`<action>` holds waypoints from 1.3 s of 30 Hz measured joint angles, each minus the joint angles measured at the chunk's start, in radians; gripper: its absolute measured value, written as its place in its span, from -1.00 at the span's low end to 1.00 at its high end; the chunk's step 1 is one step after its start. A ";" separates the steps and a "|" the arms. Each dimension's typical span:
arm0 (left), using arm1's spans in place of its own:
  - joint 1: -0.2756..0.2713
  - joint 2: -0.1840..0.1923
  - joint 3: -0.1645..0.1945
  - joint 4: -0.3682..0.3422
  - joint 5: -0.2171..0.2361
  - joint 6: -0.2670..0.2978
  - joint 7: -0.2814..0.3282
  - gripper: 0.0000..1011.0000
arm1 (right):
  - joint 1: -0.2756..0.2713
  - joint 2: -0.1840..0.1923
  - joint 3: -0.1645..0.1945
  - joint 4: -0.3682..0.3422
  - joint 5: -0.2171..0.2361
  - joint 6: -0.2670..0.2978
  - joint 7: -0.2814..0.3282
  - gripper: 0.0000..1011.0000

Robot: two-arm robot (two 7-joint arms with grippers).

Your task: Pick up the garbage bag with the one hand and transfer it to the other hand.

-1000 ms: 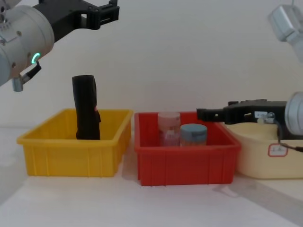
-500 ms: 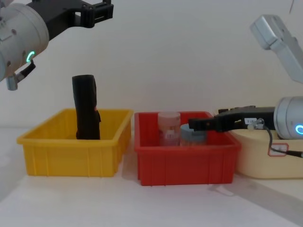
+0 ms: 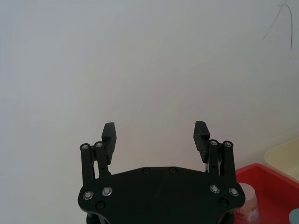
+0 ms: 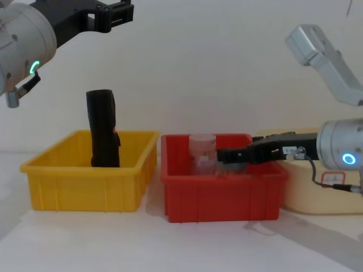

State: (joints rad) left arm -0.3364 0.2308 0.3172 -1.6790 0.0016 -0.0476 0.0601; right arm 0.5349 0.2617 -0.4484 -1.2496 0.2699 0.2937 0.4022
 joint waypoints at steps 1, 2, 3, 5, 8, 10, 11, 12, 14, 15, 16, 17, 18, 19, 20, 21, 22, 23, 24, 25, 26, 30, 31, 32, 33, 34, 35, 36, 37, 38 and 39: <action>0.000 0.000 0.000 0.000 0.000 0.000 0.000 0.98 | 0.001 -0.001 -0.001 0.001 0.000 0.000 0.001 0.98; 0.000 0.000 0.000 0.000 0.000 0.000 0.000 0.98 | 0.003 -0.002 -0.002 0.005 -0.001 0.000 0.001 0.98; 0.000 0.000 0.000 0.000 0.000 0.000 0.000 0.98 | 0.005 -0.003 -0.004 0.007 -0.001 0.000 0.001 0.98; 0.000 0.000 0.000 -0.001 0.001 0.000 0.001 0.98 | 0.009 -0.006 -0.006 0.015 -0.003 0.000 0.002 0.98; 0.001 0.000 -0.001 -0.001 0.001 0.000 0.001 0.98 | 0.015 -0.010 -0.009 0.027 -0.004 0.000 0.004 0.98; 0.001 0.000 -0.001 -0.001 0.001 0.000 0.001 0.98 | 0.019 -0.014 -0.011 0.036 -0.005 0.000 0.006 0.98; 0.001 0.000 -0.001 -0.001 0.001 0.000 0.001 0.98 | 0.020 -0.015 -0.012 0.039 -0.005 0.000 0.006 0.98; 0.001 0.000 -0.001 -0.001 0.001 0.000 0.001 0.98 | 0.021 -0.015 -0.012 0.041 -0.006 0.000 0.007 0.98; 0.001 0.000 -0.001 -0.001 0.001 0.000 0.002 0.98 | 0.025 -0.019 -0.014 0.048 -0.006 0.001 0.008 0.98; 0.001 0.000 -0.001 -0.001 0.001 0.000 0.002 0.98 | 0.026 -0.019 -0.014 0.050 -0.006 0.001 0.008 0.98; 0.001 0.000 -0.001 -0.001 0.001 0.000 0.002 0.98 | 0.028 -0.021 -0.015 0.054 -0.006 0.001 0.008 0.96; 0.001 0.000 -0.001 -0.001 0.001 0.000 0.002 0.98 | 0.029 -0.022 -0.015 0.056 -0.006 0.002 0.009 0.94; 0.001 0.000 -0.001 -0.001 0.001 0.000 0.002 0.98 | 0.031 -0.023 -0.016 0.061 -0.006 0.003 0.010 0.90; 0.001 0.000 -0.001 -0.001 0.001 0.000 0.002 0.98 | 0.032 -0.024 -0.016 0.062 -0.006 0.003 0.010 0.87; 0.001 0.000 -0.001 -0.001 0.001 0.000 0.002 0.98 | 0.033 -0.025 -0.017 0.064 -0.006 0.004 0.010 0.83; 0.001 0.000 -0.001 -0.001 0.001 0.000 0.002 0.98 | 0.035 -0.026 -0.017 0.067 -0.006 0.005 0.011 0.76; 0.001 0.000 -0.001 -0.001 0.001 0.000 0.002 0.98 | 0.035 -0.026 -0.017 0.067 -0.006 0.005 0.011 0.76; 0.001 0.000 -0.001 -0.001 0.001 0.000 0.002 0.98 | 0.036 -0.027 -0.018 0.069 -0.006 0.006 0.011 0.67; 0.001 0.000 -0.001 -0.001 0.001 0.000 0.002 0.98 | 0.037 -0.028 -0.018 0.070 -0.006 0.006 0.011 0.64; 0.001 0.000 -0.001 -0.001 0.001 0.000 0.002 0.98 | 0.038 -0.028 -0.018 0.072 -0.006 0.007 0.011 0.56; 0.001 0.000 -0.001 -0.001 0.001 0.000 0.002 0.98 | 0.039 -0.029 -0.018 0.073 -0.006 0.008 0.011 0.52; 0.001 0.000 -0.001 -0.001 0.001 0.000 0.002 0.98 | 0.041 -0.030 -0.019 0.075 -0.006 0.010 0.011 0.30; 0.001 0.000 -0.001 -0.001 0.001 0.000 0.002 0.98 | 0.042 -0.030 -0.019 0.076 -0.006 0.010 0.011 0.29; 0.001 0.000 -0.001 -0.001 0.001 0.000 0.002 0.98 | 0.042 -0.031 -0.020 0.076 -0.006 0.011 0.012 0.29; 0.001 0.000 -0.001 -0.001 0.001 0.000 0.002 0.98 | 0.042 -0.031 -0.020 0.076 -0.006 0.011 0.012 0.29; 0.001 0.000 -0.001 -0.001 0.001 0.000 0.002 0.98 | 0.043 -0.031 -0.020 0.076 -0.006 0.011 0.012 0.29; 0.001 0.000 -0.001 -0.001 0.001 0.000 0.002 0.98 | 0.043 -0.031 -0.020 0.076 -0.006 0.011 0.012 0.29; 0.001 0.000 -0.001 -0.001 0.001 0.000 0.002 0.98 | 0.043 -0.031 -0.020 0.074 -0.006 0.012 0.012 0.29; 0.001 0.000 -0.001 -0.001 0.001 0.000 0.002 0.98 | 0.043 -0.031 -0.019 0.072 -0.006 0.012 0.012 0.29; 0.001 0.000 -0.001 -0.001 0.001 0.000 0.002 0.98 | 0.043 -0.031 -0.019 0.070 -0.005 0.011 0.012 0.29; 0.001 0.000 -0.001 -0.001 0.001 0.000 0.002 0.98 | 0.043 -0.030 -0.016 0.065 -0.004 0.011 0.011 0.29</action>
State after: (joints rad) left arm -0.3355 0.2309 0.3165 -1.6800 0.0028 -0.0476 0.0619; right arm 0.5782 0.2317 -0.4648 -1.1847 0.2660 0.3047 0.4132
